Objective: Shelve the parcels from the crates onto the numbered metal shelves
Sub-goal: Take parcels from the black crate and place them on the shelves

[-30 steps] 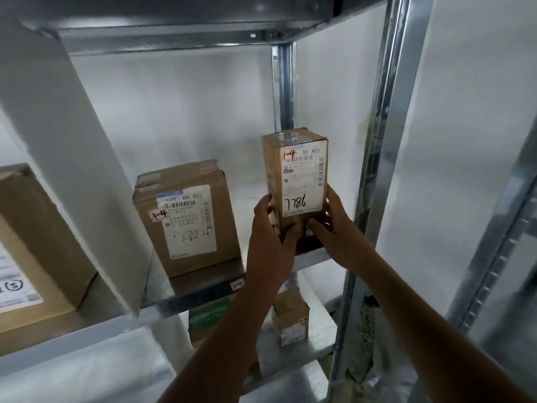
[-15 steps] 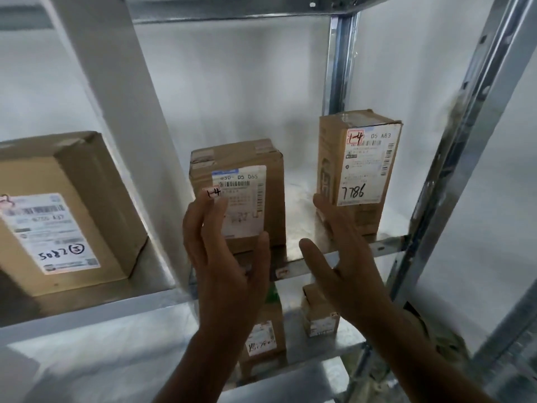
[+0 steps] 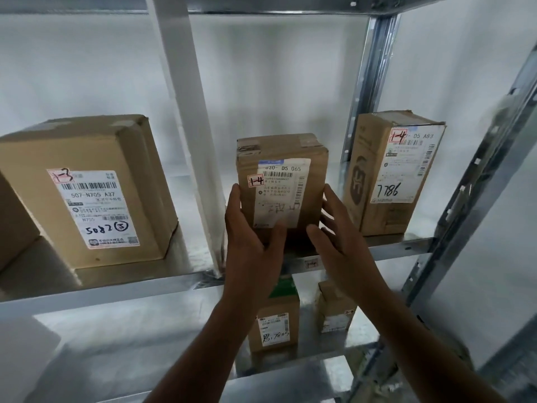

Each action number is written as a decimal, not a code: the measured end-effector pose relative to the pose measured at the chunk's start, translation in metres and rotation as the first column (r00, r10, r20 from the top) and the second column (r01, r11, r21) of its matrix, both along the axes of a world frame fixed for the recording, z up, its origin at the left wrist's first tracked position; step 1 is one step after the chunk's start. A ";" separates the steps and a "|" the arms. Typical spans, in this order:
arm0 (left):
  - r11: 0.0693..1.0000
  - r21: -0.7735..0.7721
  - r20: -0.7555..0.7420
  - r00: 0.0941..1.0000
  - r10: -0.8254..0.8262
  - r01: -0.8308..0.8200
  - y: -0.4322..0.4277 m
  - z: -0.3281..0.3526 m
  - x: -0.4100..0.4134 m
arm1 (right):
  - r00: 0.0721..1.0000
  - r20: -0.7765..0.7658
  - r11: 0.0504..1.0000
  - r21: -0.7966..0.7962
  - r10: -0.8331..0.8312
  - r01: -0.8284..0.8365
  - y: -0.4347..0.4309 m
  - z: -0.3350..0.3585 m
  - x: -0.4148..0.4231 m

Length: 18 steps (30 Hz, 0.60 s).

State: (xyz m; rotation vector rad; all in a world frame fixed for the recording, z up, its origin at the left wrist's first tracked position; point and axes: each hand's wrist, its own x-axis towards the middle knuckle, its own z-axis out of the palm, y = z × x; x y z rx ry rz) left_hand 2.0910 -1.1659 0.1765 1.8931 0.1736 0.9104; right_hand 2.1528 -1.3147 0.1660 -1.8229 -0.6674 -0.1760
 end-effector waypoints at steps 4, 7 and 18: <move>0.999 0.037 0.002 1.000 0.009 -0.009 -0.009 0.004 -0.008 | 0.998 -0.057 1.000 0.028 0.003 -0.001 -0.010 0.004 -0.010; 0.999 0.040 0.038 0.999 0.021 -0.023 -0.018 -0.001 -0.030 | 0.999 -0.032 0.999 -0.029 -0.041 0.040 -0.022 0.002 -0.029; 0.910 0.393 -0.277 0.926 0.256 -0.134 -0.008 -0.110 -0.190 | 0.965 0.092 0.907 -0.375 0.245 -0.194 -0.024 -0.104 -0.129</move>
